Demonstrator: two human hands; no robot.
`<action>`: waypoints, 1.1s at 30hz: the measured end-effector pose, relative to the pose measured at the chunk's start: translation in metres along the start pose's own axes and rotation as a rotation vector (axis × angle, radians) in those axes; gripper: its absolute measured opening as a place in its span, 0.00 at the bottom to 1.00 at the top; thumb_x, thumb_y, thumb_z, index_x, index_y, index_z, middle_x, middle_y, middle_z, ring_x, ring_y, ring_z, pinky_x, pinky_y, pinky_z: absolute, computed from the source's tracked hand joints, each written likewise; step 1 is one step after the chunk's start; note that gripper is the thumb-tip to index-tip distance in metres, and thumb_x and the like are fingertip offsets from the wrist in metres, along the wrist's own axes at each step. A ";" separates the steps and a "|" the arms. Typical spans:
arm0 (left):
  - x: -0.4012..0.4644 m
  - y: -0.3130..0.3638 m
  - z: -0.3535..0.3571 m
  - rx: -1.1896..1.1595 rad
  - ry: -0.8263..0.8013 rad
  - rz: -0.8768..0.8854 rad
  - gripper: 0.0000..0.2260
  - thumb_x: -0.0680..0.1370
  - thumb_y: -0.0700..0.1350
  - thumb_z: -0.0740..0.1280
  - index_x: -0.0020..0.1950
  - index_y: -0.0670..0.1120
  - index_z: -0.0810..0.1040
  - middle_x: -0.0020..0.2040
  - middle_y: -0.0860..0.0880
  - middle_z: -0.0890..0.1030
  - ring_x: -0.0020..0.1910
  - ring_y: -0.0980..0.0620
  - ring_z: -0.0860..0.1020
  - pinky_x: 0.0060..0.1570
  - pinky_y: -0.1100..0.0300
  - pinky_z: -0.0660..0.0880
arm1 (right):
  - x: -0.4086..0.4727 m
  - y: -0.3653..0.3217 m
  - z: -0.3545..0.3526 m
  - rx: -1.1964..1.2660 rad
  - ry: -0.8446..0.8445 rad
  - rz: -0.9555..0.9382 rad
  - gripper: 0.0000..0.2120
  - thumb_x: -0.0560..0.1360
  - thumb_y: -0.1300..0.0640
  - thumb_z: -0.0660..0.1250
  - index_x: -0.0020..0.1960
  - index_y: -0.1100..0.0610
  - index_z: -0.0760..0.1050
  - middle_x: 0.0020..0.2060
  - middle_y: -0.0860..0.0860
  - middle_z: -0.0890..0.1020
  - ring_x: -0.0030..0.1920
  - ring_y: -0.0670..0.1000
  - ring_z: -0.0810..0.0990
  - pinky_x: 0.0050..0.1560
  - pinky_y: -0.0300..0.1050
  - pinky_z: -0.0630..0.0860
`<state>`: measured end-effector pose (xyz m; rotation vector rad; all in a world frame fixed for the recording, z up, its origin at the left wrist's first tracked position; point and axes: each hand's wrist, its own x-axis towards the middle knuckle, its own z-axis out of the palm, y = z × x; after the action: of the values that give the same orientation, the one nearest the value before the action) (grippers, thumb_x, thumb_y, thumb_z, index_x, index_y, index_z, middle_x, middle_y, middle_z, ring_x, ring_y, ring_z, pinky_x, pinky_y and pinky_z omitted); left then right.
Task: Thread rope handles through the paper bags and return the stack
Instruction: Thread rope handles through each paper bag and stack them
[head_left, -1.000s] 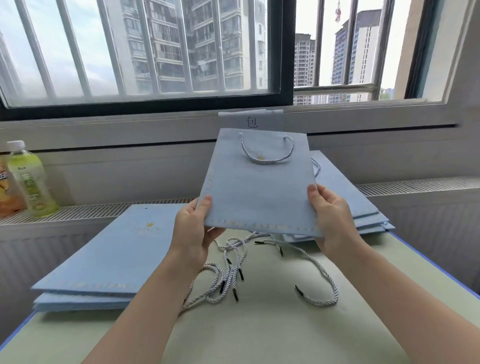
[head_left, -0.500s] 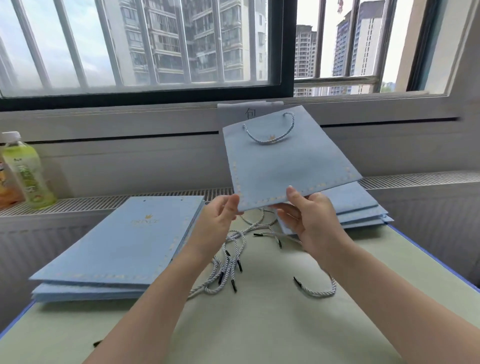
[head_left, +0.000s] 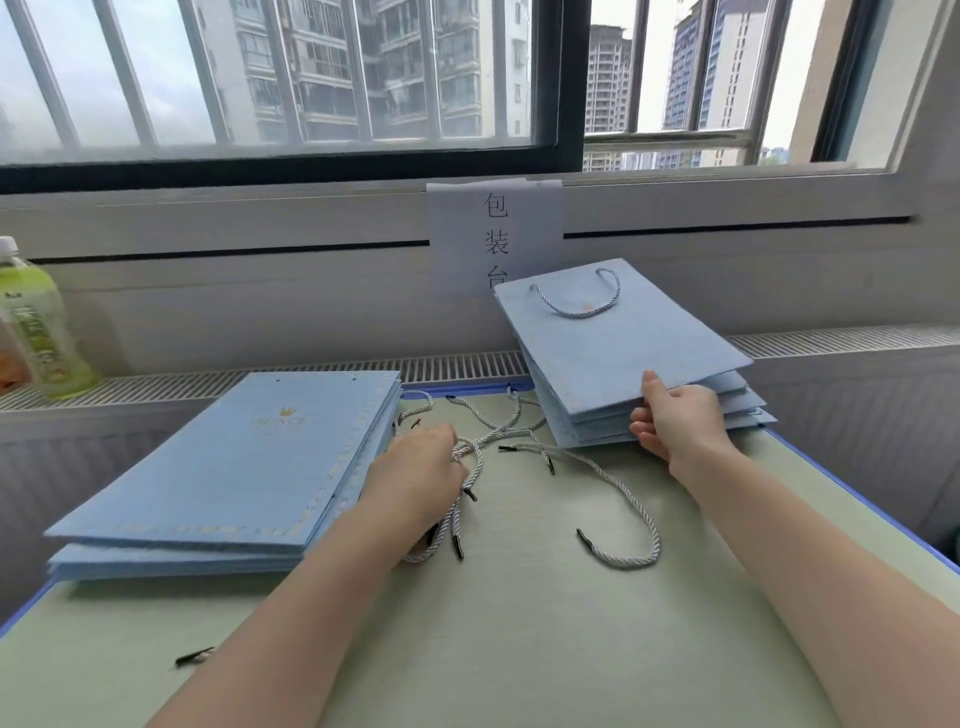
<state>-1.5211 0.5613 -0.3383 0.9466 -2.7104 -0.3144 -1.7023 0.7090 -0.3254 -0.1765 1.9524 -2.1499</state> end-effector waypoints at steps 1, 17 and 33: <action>0.000 0.000 0.000 0.005 -0.004 -0.001 0.12 0.79 0.45 0.59 0.62 0.44 0.71 0.59 0.47 0.75 0.58 0.47 0.72 0.52 0.53 0.71 | 0.002 0.001 -0.001 -0.029 0.012 0.020 0.18 0.80 0.52 0.60 0.35 0.60 0.69 0.29 0.55 0.74 0.21 0.47 0.72 0.17 0.33 0.68; -0.001 0.012 -0.011 -0.445 0.380 0.240 0.04 0.79 0.41 0.63 0.51 0.46 0.77 0.42 0.49 0.78 0.42 0.50 0.77 0.44 0.57 0.74 | -0.063 -0.005 0.037 -0.370 -0.726 -0.322 0.09 0.78 0.53 0.62 0.57 0.54 0.74 0.48 0.50 0.81 0.44 0.45 0.80 0.42 0.38 0.78; -0.009 0.015 -0.038 -0.960 0.246 0.248 0.09 0.74 0.32 0.68 0.48 0.45 0.78 0.39 0.50 0.80 0.36 0.57 0.78 0.42 0.67 0.74 | -0.049 0.003 0.031 -0.924 -0.499 -0.801 0.11 0.77 0.51 0.64 0.58 0.53 0.74 0.47 0.49 0.74 0.45 0.48 0.74 0.45 0.37 0.66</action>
<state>-1.5116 0.5743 -0.2997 0.3262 -2.0052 -1.1955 -1.6473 0.6914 -0.3219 -1.6762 2.5759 -1.0488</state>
